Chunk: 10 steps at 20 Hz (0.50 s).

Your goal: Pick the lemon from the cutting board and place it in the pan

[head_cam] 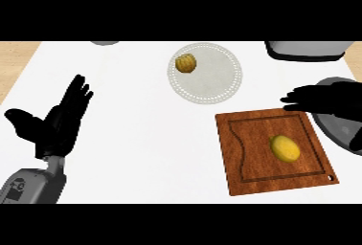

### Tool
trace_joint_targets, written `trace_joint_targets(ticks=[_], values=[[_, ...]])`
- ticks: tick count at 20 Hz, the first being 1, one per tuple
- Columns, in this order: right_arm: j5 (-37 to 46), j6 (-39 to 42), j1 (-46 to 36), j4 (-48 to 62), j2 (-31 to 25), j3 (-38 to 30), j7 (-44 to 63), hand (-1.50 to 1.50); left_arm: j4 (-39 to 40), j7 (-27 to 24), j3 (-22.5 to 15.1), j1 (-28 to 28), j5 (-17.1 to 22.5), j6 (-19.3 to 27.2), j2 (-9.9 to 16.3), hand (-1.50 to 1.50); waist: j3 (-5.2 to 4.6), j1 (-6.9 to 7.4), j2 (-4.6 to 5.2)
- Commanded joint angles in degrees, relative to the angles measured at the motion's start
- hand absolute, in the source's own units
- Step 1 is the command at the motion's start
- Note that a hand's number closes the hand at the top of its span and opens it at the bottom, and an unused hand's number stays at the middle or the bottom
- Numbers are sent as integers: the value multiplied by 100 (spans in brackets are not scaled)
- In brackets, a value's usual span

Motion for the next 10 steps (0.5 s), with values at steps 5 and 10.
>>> trace_joint_targets(ticks=[5,10], values=[[825,-24,10,-325,-412,49,-639,-150,150,13,471,35,76,-314,167,0,-4,-147,-30],[1462,-786,910,-1130,112,5,351,-150,215,124,586,-145,-64,-333,83,0,-2,-200,-39]])
